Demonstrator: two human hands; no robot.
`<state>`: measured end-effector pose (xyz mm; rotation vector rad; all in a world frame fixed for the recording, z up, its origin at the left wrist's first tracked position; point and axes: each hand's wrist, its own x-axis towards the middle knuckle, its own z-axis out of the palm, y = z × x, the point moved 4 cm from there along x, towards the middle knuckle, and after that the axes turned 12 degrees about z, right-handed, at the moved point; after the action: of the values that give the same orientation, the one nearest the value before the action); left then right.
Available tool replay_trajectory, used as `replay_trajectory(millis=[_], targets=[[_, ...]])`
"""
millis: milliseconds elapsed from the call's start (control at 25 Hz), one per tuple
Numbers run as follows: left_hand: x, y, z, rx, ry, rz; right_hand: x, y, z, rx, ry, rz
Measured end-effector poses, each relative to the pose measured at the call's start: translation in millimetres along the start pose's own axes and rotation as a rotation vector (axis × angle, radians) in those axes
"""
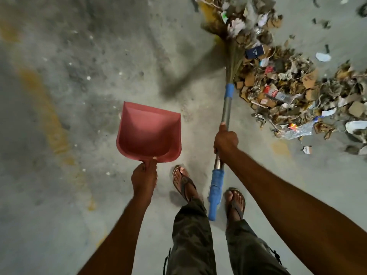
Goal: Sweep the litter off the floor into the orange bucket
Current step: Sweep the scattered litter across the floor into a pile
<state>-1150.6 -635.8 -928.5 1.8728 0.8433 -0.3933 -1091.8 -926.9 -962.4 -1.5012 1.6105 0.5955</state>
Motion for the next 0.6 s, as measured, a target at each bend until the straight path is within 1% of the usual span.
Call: replay_trajectory(millis=[80, 160, 280, 400, 480, 600], targets=[[9.9, 7.3, -1.5, 0.002, -0.031, 0.002, -15.5, 4.4, 2.2, 0.049, 0.059, -0.047], [16.7, 17.7, -5.3, -0.006, -0.045, -0.004, -30.2, 19.9, 7.9, 0.035, 0.076, -0.118], [27.1, 36.1, -17.2, -0.014, -0.049, -0.007, -61.7, 30.6, 31.3, -0.025, -0.062, -0.195], [39.5, 52.0, -35.5, -0.004, -0.041, -0.011, -85.0, 8.2, 54.4, -0.159, -0.183, -0.230], [49.6, 56.5, -48.3, 0.021, -0.024, -0.012, -81.3, -19.3, 63.5, -0.220, -0.240, -0.214], [65.2, 59.0, -63.6, 0.036, -0.009, 0.003, -60.7, -53.8, 68.0, -0.139, -0.278, -0.043]])
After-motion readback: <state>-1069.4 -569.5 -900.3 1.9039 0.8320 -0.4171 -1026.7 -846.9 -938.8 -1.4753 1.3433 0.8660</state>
